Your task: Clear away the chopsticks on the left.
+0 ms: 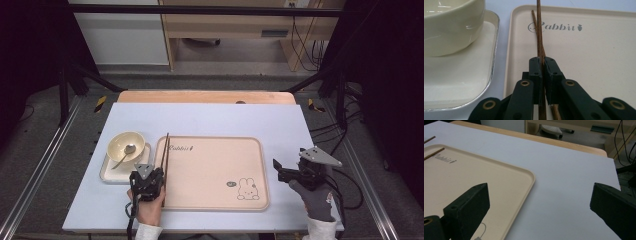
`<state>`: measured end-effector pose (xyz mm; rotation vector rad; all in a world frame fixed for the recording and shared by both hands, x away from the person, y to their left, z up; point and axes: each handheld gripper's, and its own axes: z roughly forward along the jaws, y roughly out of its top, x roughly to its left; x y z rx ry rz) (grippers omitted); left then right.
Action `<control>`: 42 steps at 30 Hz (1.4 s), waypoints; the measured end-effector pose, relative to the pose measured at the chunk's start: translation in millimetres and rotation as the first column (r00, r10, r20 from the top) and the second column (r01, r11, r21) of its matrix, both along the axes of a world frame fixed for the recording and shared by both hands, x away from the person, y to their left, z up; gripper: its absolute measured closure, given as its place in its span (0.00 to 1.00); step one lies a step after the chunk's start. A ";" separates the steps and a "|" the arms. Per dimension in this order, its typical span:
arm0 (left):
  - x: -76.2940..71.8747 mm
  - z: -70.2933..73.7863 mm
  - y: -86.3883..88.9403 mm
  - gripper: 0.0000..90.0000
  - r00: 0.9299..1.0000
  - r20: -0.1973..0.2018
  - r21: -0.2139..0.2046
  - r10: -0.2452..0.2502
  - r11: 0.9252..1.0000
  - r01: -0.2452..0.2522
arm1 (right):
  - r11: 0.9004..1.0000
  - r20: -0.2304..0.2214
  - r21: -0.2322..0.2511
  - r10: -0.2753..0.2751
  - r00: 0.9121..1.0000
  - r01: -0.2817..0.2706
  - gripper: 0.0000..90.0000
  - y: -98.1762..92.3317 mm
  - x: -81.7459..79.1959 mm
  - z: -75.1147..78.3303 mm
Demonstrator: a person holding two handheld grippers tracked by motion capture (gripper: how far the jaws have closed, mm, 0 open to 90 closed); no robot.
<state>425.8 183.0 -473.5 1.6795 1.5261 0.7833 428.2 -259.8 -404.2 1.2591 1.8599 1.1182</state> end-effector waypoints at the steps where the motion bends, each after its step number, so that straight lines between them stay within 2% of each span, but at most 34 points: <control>1: 0.6 -0.6 0.2 0.94 1.000 0.000 0.001 0.004 1.000 -0.004 | 1.000 0.000 -0.001 0.001 1.000 -0.001 0.03 0.0 0.0 -0.1; 6: 3.6 -3.0 1.0 0.94 1.000 -0.017 0.042 0.007 0.999 -0.007 | 1.000 -0.003 -0.004 0.003 1.000 -0.003 0.03 0.8 0.6 -0.7; 10: 5.1 -5.2 0.1 0.94 0.999 -0.030 0.056 0.018 0.998 -0.016 | 1.000 0.000 -0.006 0.003 1.000 -0.003 0.03 0.2 0.3 -0.4; 17: 6.6 -5.7 -1.2 0.94 0.998 -0.055 0.063 0.028 0.998 -0.024 | 1.000 -0.002 -0.009 0.006 1.000 -0.006 0.03 1.0 0.5 -0.8; 20: 6.9 -5.8 -2.8 0.94 0.998 -0.061 0.076 0.029 0.997 -0.024 | 1.000 -0.006 0.004 0.004 1.000 -0.004 0.03 1.3 -0.2 -0.2; 24: 8.1 -6.4 -2.6 0.94 0.996 -0.080 0.065 0.035 0.997 -0.030 | 1.000 0.003 -0.003 0.005 1.000 -0.005 0.03 0.3 -0.9 0.8; 30: 8.8 -6.3 -3.6 0.94 0.996 -0.078 0.084 0.037 0.996 -0.031 | 1.000 0.011 -0.004 0.005 1.000 -0.005 0.03 -0.3 -1.9 2.0; 36: 9.0 -6.2 -2.8 0.91 0.997 -0.077 0.071 0.032 0.997 -0.026 | 1.000 0.011 -0.003 0.005 1.000 -0.005 0.03 -0.2 -2.2 2.3; 38: 8.9 -5.8 -2.4 0.91 0.997 -0.070 0.079 0.028 0.997 -0.022 | 1.000 0.012 -0.001 0.006 1.000 -0.006 0.03 -0.3 -2.4 2.5; 42: 8.9 -4.9 -0.8 0.90 0.998 -0.060 0.068 0.018 0.998 -0.013 | 1.000 0.011 -0.003 0.007 1.000 -0.007 0.03 -0.3 -2.3 2.4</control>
